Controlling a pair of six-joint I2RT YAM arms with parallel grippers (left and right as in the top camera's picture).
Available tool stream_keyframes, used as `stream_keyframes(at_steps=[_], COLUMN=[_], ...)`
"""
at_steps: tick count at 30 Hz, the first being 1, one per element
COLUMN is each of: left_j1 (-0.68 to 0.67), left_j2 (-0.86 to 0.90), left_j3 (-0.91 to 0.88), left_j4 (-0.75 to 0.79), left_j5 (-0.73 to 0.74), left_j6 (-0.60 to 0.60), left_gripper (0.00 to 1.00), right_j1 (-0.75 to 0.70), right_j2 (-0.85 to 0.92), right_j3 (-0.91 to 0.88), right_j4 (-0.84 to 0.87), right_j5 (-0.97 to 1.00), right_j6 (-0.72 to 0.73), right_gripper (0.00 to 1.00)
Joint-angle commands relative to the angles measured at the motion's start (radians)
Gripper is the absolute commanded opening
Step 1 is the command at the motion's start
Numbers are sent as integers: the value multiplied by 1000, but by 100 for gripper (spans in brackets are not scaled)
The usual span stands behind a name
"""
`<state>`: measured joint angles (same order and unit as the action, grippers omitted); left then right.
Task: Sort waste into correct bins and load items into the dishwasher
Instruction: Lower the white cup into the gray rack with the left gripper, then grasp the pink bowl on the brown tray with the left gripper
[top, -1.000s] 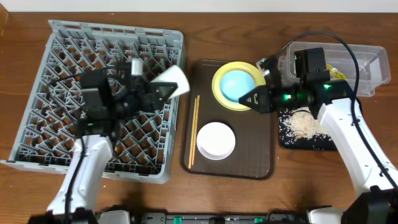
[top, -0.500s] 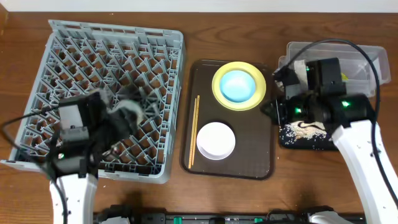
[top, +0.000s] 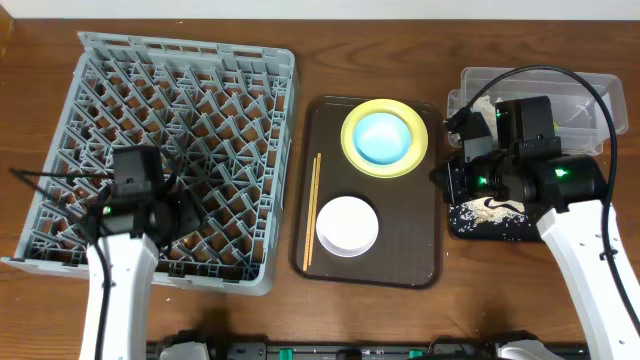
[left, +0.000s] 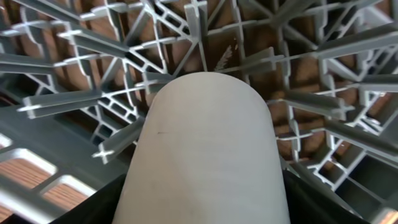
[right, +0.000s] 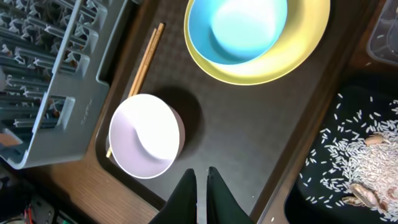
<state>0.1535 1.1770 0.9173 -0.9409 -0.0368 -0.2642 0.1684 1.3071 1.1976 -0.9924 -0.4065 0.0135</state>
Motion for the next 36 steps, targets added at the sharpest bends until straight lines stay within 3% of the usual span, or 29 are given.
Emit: stream_keyframes(at_steps=[1, 4, 5, 7, 9, 10, 18, 22, 24, 29, 33, 36], left_j1=[3, 3, 3, 3, 3, 3, 1, -32, -68, -261, -470, -614], left_j2=[66, 118, 129, 146, 151, 151, 103, 45, 15, -10, 21, 71], left_j3=[14, 14, 14, 14, 14, 14, 93, 170, 179, 179, 179, 179], left_j4=[6, 16, 19, 19, 19, 19, -21, -45, -33, 13, 69, 112], left_j5=[19, 22, 21, 22, 22, 22, 40, 158, 271, 298, 215, 177], left_j6=[8, 8, 8, 8, 8, 9, 9, 14, 71, 119, 118, 114], left_gripper=[11, 15, 23, 63, 79, 82, 86, 85, 85, 86, 86, 91], right_j1=[-8, -8, -8, -8, -8, -8, -8, -8, -8, -20, -56, -85], right_j2=[-5, -5, -5, -5, -5, -5, -5, -6, -6, -6, -7, -10], right_j3=[6, 6, 6, 6, 6, 6, 6, 6, 6, 6, 6, 6], right_j4=[-3, -3, -3, -6, -9, -11, -23, -26, -27, -26, -57, -75], right_j5=[6, 6, 6, 6, 6, 6, 6, -6, -16, 141, 375, 401], right_j6=[-15, -15, -15, -15, -15, -16, -15, -13, -14, 30, 220, 245], right_gripper=[6, 8, 9, 13, 17, 20, 53, 65, 73, 69, 75, 79])
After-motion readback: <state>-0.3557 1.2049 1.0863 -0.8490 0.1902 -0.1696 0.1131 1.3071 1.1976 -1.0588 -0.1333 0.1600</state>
